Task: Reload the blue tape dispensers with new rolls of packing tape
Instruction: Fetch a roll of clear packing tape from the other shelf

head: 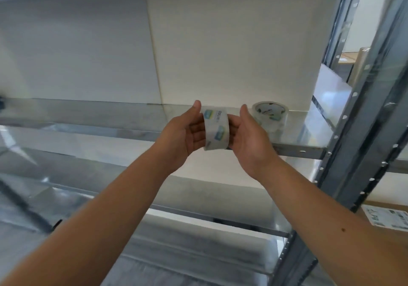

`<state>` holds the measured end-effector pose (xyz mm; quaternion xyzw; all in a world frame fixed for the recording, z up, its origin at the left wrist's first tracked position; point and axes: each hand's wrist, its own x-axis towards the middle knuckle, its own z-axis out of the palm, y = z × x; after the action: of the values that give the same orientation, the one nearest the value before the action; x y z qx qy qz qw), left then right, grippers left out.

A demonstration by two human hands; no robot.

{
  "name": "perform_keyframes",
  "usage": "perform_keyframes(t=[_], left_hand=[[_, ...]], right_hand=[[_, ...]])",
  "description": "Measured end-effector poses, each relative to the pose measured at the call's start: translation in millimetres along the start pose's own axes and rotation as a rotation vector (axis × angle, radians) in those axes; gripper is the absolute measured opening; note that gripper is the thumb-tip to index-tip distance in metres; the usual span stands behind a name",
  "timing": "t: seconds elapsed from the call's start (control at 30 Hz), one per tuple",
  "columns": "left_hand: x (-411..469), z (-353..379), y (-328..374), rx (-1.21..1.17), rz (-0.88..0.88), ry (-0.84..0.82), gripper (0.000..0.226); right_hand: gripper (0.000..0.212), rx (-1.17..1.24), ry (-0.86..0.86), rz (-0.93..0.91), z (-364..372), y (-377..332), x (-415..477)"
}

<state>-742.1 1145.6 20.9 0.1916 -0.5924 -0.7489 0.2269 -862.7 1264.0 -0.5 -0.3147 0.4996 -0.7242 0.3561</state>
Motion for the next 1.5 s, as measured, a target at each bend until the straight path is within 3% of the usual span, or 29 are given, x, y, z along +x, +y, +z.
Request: perform_keyframes(t=[0.1, 0.33, 0.67, 1.03, 1.5], left_hand=[[-18, -28, 3, -0.015, 0.007, 0.1, 0.06], [-74, -116, 27, -0.082, 0.08, 0.323, 0.059], [-185, -276, 78, -0.031, 0.177, 0.652, 0.056], [-314, -428, 118, 0.008, 0.242, 0.899, 0.048], [-413, -564, 143, 0.026, 0.312, 1.15, 0.054]], right_hand=[[0.069, 0.0, -0.068, 0.028, 29, 13, 8], [0.063, -0.035, -0.279, 0.058, 132, 37, 23], [0.064, 0.029, -0.482, 0.125, 341, 88, 25], [0.059, 0.081, -0.699, 0.199, 552, 149, -4], [0.059, 0.163, -0.944, 0.285, 737, 212, -14]])
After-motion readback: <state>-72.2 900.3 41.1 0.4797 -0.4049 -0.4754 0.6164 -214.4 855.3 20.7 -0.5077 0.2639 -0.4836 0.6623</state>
